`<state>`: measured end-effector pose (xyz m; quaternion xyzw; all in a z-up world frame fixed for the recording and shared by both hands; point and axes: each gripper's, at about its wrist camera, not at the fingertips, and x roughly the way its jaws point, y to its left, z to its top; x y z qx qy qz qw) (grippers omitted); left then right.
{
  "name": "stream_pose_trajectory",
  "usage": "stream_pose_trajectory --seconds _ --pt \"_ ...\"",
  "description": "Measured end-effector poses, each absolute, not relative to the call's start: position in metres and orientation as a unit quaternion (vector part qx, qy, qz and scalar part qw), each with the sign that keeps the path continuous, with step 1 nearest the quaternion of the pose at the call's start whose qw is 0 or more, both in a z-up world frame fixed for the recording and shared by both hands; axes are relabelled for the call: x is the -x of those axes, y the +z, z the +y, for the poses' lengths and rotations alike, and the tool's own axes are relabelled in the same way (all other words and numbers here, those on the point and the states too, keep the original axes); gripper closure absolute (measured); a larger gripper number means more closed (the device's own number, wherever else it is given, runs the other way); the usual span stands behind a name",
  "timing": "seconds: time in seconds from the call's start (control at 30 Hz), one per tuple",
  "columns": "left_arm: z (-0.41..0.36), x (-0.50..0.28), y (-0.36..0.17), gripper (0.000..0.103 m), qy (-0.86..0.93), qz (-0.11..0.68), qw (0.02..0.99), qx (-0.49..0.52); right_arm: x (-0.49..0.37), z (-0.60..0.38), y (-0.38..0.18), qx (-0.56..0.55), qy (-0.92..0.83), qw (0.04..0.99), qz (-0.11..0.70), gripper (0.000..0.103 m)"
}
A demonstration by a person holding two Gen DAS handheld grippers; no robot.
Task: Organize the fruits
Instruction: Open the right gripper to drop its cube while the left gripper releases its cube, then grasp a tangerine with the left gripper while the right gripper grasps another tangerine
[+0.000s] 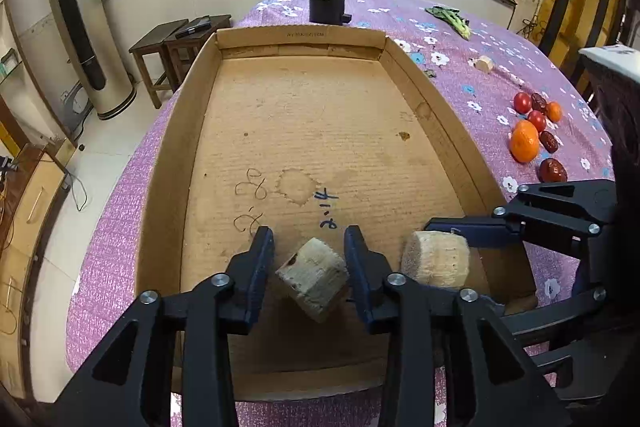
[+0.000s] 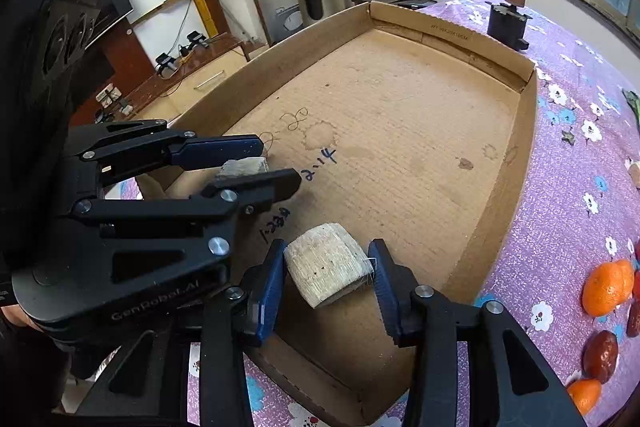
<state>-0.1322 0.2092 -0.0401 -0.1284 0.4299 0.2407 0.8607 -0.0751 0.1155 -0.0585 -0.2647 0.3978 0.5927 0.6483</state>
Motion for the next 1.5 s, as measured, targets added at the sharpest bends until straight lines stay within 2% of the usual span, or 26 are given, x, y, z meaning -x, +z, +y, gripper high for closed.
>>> stream_pose_trajectory --seconds 0.1,0.17,0.23,0.3,0.87,1.0,1.5 --pt "0.211 0.136 -0.039 0.047 0.257 0.430 0.856 0.128 0.076 0.113 -0.058 0.264 0.591 0.651 0.396 0.060" --pt "0.209 0.140 -0.035 0.045 0.259 0.426 0.857 0.128 0.074 0.110 -0.057 0.258 0.592 0.652 0.398 0.058" --pt "0.208 0.143 -0.030 0.043 0.263 0.421 0.858 0.129 0.072 0.106 -0.053 0.244 0.597 0.650 0.401 0.046" --pt "0.206 0.144 -0.024 0.039 0.264 0.415 0.861 0.128 0.072 0.100 -0.047 0.237 0.597 0.657 0.395 0.038" --pt "0.150 0.120 0.016 0.039 0.238 0.385 0.887 0.091 0.024 -0.007 -0.006 0.144 0.560 0.723 0.379 0.038" --pt "0.136 0.115 0.019 0.030 0.229 0.381 0.892 0.088 0.007 -0.038 -0.004 0.127 0.535 0.743 0.380 0.038" --pt "0.071 0.074 0.022 0.030 0.142 0.383 0.909 0.082 -0.043 -0.131 0.001 0.082 0.447 0.801 0.388 0.038"
